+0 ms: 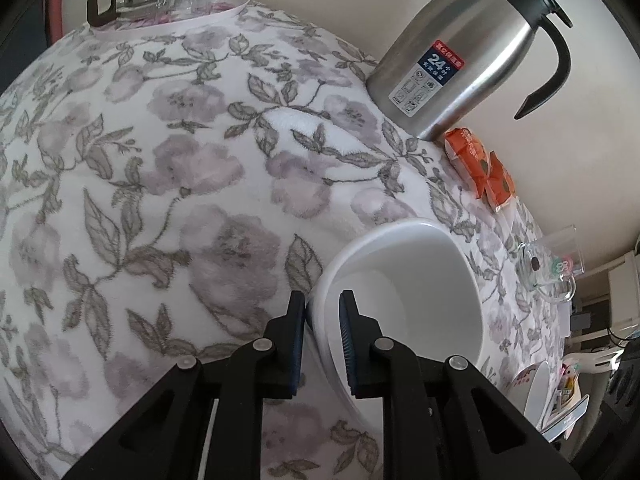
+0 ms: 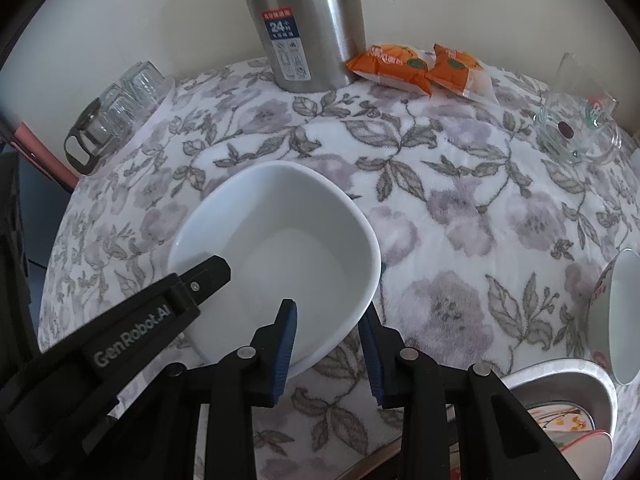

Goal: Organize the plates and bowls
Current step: 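Lift the square bowl and carry it over the steel basin with both grippers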

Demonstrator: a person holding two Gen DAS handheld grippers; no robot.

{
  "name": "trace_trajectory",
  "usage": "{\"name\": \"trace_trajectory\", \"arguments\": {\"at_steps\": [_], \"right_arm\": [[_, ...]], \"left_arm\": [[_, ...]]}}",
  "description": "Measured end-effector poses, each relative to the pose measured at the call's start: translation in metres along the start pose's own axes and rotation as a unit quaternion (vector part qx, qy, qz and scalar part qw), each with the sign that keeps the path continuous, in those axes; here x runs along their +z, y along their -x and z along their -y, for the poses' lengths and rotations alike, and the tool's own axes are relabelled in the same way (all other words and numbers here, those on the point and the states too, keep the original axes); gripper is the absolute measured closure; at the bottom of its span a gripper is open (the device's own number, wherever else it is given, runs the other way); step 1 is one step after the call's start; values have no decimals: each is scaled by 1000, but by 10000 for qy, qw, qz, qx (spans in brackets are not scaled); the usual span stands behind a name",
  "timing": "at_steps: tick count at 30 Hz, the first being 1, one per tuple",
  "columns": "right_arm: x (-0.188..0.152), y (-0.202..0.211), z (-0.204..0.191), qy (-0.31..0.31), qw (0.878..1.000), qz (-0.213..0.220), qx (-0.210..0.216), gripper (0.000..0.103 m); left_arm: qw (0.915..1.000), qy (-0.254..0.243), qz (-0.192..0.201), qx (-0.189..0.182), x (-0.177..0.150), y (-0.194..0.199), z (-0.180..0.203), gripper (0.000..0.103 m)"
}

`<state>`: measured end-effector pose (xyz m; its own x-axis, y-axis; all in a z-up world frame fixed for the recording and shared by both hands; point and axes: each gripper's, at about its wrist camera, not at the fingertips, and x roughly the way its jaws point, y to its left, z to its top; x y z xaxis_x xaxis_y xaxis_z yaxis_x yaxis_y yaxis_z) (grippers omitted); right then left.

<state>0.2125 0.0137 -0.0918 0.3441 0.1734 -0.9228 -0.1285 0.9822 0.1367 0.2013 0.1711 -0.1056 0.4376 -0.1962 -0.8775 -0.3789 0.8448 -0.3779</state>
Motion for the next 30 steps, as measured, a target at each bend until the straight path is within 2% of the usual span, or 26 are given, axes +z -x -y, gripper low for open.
{"name": "trace_trajectory", "arguments": {"at_steps": [8, 16, 30], "right_arm": [[-3, 30, -3, 54, 9994, 299, 172, 69], [-7, 64, 1, 34, 9977, 605, 292, 69], [-25, 127, 20, -20, 9920, 1188, 417, 69]], "left_arm": [[9995, -184, 266, -7, -1, 32, 8, 85], [9975, -374, 575, -188, -10, 70, 23, 85], [9893, -812, 1106, -497, -34, 122, 53, 85]]}}
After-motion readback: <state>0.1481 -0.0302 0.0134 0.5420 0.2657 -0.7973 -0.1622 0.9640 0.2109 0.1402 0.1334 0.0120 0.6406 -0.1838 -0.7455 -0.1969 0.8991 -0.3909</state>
